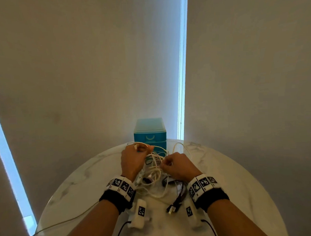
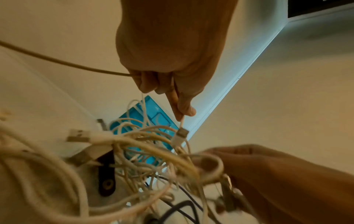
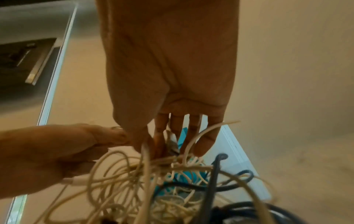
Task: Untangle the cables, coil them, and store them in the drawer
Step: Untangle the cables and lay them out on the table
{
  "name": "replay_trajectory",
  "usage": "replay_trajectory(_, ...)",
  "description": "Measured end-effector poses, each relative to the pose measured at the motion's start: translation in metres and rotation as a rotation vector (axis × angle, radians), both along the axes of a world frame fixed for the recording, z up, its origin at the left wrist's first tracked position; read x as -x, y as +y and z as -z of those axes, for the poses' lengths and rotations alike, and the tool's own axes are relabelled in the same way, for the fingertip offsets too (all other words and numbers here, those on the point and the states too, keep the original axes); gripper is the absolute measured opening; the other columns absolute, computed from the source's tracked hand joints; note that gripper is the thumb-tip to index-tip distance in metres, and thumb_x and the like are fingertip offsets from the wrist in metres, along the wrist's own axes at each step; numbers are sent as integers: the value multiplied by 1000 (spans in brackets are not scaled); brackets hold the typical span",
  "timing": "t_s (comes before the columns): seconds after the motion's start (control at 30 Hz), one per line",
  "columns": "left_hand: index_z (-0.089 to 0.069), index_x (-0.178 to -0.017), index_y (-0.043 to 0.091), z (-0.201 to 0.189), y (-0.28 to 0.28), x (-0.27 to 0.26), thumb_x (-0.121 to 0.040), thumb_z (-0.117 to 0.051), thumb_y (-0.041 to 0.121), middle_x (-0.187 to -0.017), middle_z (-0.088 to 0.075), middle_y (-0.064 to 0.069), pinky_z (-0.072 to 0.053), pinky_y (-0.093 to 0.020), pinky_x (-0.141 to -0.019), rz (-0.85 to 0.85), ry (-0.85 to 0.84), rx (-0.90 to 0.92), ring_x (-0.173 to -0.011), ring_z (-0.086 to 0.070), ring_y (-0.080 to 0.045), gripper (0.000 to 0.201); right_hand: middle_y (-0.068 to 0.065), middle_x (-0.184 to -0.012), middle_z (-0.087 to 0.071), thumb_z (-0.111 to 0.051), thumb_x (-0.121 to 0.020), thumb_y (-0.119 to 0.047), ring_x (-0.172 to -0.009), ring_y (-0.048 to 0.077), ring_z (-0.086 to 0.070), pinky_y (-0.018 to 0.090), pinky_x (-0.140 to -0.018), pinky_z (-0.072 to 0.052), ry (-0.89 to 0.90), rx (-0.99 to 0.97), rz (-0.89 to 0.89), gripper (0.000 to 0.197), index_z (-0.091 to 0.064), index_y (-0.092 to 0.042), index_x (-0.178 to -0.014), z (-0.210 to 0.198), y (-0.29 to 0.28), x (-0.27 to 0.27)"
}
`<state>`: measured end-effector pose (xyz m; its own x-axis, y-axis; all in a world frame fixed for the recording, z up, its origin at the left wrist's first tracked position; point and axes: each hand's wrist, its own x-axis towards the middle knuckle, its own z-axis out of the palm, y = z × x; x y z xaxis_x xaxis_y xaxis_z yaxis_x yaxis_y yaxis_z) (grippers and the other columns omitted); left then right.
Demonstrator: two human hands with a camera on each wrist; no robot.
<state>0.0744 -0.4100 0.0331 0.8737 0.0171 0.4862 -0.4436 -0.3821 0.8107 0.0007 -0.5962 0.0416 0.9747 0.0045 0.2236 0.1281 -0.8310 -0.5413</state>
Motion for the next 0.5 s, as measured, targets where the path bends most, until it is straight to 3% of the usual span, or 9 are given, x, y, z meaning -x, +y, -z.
replay_trajectory(0.13, -83, -80, 27, 17, 5, 4, -86, -88, 42, -77, -80, 14, -64, -40, -86, 29, 66, 121, -77, -77, -3, 17, 2, -90, -80, -72, -97, -27, -83, 13, -74, 23, -73, -51, 58, 54, -21, 16, -84, -19, -90, 7, 1, 2)
replay_trajectory(0.3, -83, -96, 17, 8, -3, 18, -93, -83, 26, -94, -84, 6, -61, -29, -89, 251, -8, 267, -93, -79, -9, 10, -3, -89, -78, -76, -96, -44, -79, 9, -69, 25, -72, -49, -62, -4, -30, 26, -84, -20, -91, -3, 15, -4)
replay_trajectory(0.4, -80, -111, 22, 9, 3, 13, -98, -77, 34, -111, -81, 14, -59, -21, -94, 330, -12, 197, -106, -75, -1, 17, -5, -88, -79, -78, -94, -36, -79, 6, -68, 24, -74, -47, -135, -45, -9, 17, -86, -21, -90, -6, 18, -8)
replay_trajectory(0.5, -74, -126, 32, 19, 13, 4, -96, -79, 33, -112, -80, 18, -59, -19, -93, 398, 50, 121, -108, -73, 2, 30, -7, -87, -79, -79, -93, -35, -82, 6, -70, 25, -76, -55, -209, -228, 87, 15, -85, -22, -92, -9, 15, -13)
